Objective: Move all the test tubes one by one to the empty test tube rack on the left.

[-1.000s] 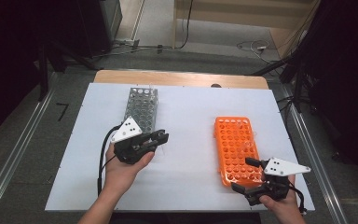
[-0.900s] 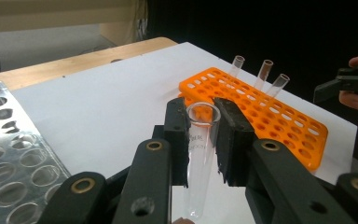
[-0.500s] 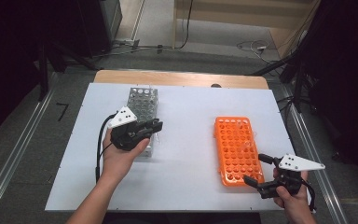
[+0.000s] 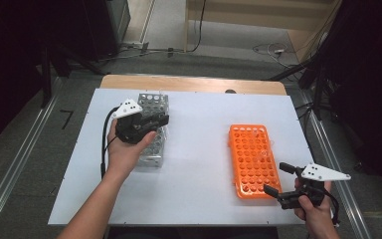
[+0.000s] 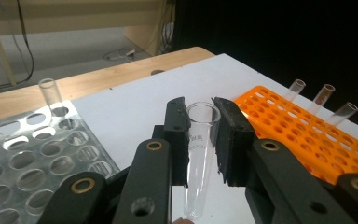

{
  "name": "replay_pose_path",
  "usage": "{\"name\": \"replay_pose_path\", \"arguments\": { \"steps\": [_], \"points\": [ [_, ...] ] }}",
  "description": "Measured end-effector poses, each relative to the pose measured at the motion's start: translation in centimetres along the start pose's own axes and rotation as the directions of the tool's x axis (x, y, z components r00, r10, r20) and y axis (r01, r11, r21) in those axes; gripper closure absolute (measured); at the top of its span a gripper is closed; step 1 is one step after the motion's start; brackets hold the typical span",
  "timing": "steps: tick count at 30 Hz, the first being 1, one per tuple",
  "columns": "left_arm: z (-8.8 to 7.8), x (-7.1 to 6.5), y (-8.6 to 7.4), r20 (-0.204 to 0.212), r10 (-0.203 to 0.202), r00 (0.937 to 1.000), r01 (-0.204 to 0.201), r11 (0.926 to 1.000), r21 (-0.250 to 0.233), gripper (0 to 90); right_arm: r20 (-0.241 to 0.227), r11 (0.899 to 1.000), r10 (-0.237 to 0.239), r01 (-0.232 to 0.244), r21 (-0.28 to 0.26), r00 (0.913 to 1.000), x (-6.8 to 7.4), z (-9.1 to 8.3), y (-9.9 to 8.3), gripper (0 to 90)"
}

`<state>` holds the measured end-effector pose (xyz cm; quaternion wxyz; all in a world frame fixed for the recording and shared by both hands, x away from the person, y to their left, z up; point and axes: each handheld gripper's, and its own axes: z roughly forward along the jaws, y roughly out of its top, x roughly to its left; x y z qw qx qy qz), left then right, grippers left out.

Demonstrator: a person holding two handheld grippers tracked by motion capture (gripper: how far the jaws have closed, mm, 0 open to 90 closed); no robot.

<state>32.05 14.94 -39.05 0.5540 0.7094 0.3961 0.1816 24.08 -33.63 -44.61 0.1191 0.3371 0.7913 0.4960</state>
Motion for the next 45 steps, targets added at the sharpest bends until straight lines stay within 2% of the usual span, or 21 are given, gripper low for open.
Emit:
{"name": "replay_pose_path", "arguments": {
  "steps": [15,25,27,34,40,45],
  "points": [
    [1.5,3.2,2.1,-0.085,-0.008,0.9963,0.006,0.9996,-0.027,76.2,0.008,1.000,0.008,-0.008,0.005,0.9999,-0.2,0.1,-0.2,0.0],
    [3.1,4.5,3.3,-0.121,-0.020,0.9924,0.015,0.9989,-0.044,76.2,0.006,1.000,0.009,-0.009,0.007,0.9999,-0.4,0.1,-0.3,0.0],
    [3.4,4.9,3.4,-0.126,-0.034,0.9915,0.027,0.9983,-0.052,76.2,0.009,1.000,0.011,-0.011,0.007,0.9999,-0.4,0.1,-0.3,0.0],
    [4.4,6.1,3.8,-0.162,-0.069,0.9843,0.059,0.9960,-0.068,76.2,0.011,1.000,0.019,-0.019,0.002,0.9998,-0.5,0.0,-0.3,0.0],
    [5.2,6.5,4.0,-0.183,-0.063,0.9812,0.051,0.9962,-0.070,76.1,0.012,1.000,0.017,-0.017,0.005,0.9998,-0.6,0.0,-0.3,0.0],
    [5.8,6.9,4.2,-0.199,-0.086,0.9761,0.070,0.9939,-0.085,76.2,0.012,1.000,0.017,-0.017,0.000,0.9998,-0.6,0.0,-0.3,0.0]
  ]
}}
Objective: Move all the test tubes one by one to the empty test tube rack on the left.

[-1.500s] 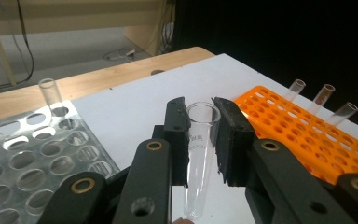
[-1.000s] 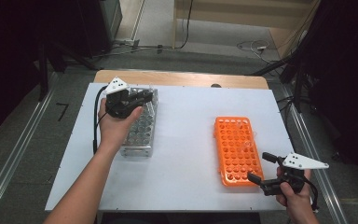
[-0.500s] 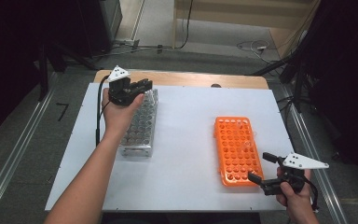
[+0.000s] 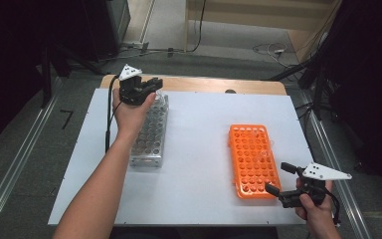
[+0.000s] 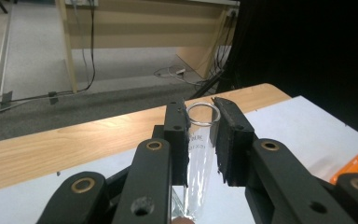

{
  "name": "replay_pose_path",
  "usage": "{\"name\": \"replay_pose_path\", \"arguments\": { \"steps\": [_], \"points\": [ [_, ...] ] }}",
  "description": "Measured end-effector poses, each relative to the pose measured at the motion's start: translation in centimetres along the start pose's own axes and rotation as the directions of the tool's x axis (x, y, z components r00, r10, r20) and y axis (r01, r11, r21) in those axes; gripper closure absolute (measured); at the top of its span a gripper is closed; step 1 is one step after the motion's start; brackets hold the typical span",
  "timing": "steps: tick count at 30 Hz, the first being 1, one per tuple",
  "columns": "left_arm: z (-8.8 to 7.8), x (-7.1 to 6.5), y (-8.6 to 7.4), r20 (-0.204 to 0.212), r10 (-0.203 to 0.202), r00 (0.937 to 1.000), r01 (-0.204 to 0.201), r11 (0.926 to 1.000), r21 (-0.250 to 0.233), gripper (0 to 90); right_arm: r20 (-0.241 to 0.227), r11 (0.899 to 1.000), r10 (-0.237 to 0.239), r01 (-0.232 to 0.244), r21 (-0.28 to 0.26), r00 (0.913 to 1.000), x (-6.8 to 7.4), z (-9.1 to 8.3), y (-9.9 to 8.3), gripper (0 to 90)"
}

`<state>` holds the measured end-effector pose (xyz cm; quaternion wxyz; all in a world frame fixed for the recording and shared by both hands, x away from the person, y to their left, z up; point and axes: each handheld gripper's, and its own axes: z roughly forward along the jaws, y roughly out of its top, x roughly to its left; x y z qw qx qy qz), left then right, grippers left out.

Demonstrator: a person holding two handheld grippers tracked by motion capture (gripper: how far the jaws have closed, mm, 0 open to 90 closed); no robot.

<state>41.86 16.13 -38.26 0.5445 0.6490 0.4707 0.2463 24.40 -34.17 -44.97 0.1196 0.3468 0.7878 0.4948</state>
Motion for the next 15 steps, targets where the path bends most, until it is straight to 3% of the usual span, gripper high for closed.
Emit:
{"name": "replay_pose_path", "arguments": {
  "steps": [8,15],
  "points": [
    [1.0,0.5,-0.4,-0.039,-0.012,0.9992,0.012,0.9999,-0.003,76.2,0.002,1.000,0.006,-0.006,0.002,1.0000,-0.1,0.0,-0.1,0.0],
    [1.8,0.5,-0.8,-0.064,0.005,0.9980,-0.004,0.9998,0.018,76.2,0.001,1.000,0.006,-0.006,0.000,1.0000,-0.1,0.0,-0.1,0.0]
  ]
}}
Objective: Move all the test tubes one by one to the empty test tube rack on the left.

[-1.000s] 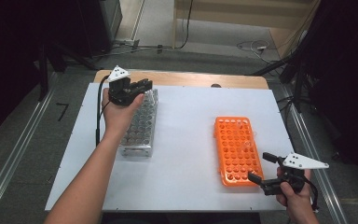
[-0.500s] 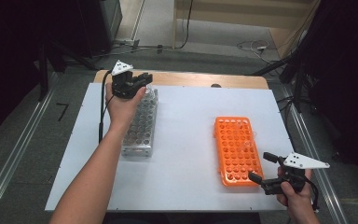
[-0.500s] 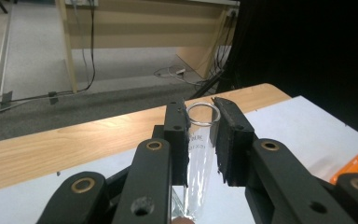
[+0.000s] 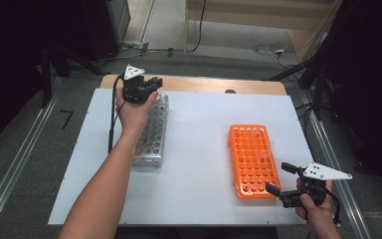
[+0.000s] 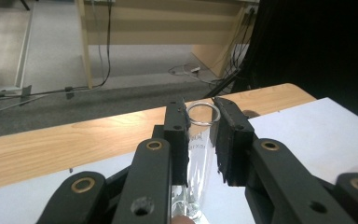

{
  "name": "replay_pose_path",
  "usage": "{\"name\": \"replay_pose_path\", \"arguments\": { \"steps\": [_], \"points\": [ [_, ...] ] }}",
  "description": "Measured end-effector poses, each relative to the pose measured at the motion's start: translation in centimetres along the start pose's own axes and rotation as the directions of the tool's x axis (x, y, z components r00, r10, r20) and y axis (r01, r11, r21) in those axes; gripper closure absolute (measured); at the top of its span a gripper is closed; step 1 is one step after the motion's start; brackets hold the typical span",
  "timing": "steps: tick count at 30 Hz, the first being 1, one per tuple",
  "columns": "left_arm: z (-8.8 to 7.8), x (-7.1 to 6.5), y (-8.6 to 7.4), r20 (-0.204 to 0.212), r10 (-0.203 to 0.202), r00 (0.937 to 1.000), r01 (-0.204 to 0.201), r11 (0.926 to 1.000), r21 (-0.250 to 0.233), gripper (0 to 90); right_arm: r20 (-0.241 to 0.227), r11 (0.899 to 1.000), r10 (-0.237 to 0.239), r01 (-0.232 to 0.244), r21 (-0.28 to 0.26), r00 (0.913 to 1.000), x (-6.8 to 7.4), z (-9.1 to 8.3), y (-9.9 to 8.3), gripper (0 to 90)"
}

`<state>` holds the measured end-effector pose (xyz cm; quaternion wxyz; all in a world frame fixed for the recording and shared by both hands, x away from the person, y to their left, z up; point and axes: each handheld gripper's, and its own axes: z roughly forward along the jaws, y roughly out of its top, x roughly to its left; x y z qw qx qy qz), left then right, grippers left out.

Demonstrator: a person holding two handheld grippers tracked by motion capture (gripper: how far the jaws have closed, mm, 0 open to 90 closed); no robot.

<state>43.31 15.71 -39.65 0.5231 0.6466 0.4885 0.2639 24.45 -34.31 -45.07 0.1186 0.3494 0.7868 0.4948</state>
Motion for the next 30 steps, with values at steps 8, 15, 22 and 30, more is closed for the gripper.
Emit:
{"name": "replay_pose_path", "arguments": {
  "steps": [8,15,22,30],
  "points": [
    [0.6,-0.2,-0.6,-0.037,0.024,0.9990,-0.024,0.9995,0.023,76.2,0.000,1.000,-0.002,0.002,0.001,1.0000,0.0,0.0,0.0,0.0],
    [1.0,-0.3,-1.5,-0.050,0.029,0.9983,-0.027,0.9991,0.031,76.1,0.000,1.000,-0.004,0.004,0.002,1.0000,0.0,0.0,0.0,0.0],
    [1.5,-0.4,-2.4,-0.055,0.050,0.9972,-0.047,0.9969,0.064,76.1,0.000,1.000,-0.004,0.004,0.003,1.0000,0.0,0.1,-0.1,0.0],
    [2.0,-0.3,-2.8,-0.057,0.046,0.9973,-0.040,0.9936,0.105,76.1,0.001,1.000,-0.005,0.005,0.006,1.0000,0.0,0.1,-0.1,0.0]
  ]
}}
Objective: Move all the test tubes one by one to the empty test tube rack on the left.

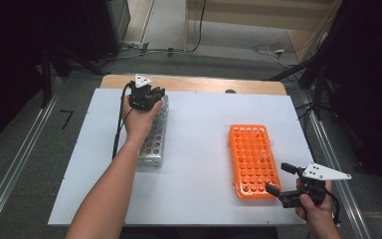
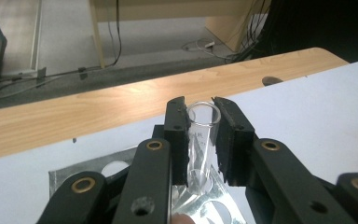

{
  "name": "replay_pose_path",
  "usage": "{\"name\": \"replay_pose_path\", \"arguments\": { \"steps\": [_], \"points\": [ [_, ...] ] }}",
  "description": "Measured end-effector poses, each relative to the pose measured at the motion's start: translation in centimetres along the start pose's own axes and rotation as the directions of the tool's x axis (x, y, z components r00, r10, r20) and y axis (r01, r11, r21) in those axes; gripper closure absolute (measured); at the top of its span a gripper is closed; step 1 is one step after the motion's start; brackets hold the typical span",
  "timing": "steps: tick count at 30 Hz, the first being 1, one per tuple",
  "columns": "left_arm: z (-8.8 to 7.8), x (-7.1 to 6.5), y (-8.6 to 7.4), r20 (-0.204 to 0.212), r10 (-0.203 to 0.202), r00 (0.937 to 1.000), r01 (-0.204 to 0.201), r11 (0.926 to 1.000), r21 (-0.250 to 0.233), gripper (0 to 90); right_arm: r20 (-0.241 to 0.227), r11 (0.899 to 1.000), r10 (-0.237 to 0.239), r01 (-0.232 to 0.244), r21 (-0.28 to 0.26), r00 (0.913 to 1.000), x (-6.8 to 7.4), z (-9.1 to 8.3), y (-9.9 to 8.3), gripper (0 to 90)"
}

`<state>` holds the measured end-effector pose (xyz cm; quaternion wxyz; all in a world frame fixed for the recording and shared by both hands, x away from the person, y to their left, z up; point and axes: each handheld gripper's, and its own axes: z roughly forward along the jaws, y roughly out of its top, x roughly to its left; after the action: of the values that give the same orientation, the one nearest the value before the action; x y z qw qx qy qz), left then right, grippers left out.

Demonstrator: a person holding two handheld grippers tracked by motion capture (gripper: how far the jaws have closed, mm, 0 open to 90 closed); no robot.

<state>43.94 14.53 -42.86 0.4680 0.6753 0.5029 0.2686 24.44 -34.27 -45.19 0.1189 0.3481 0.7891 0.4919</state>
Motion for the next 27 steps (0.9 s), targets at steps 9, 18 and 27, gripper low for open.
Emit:
{"name": "replay_pose_path", "arguments": {
  "steps": [9,18,27],
  "points": [
    [0.2,-0.1,-0.1,0.000,-0.001,1.0000,0.001,0.9991,0.043,74.9,0.003,1.000,0.000,0.000,0.001,1.0000,0.0,0.1,0.0,0.0],
    [-0.1,0.1,0.0,0.006,-0.021,0.9998,0.020,0.9978,0.064,54.3,0.001,1.000,0.003,-0.003,0.004,1.0000,0.0,0.2,0.0,0.0],
    [-1.5,-0.3,-0.4,0.058,-0.039,0.9975,0.036,0.9983,0.045,31.0,0.002,1.000,0.000,0.000,0.004,1.0000,-0.1,0.4,0.0,0.0]
  ]
}}
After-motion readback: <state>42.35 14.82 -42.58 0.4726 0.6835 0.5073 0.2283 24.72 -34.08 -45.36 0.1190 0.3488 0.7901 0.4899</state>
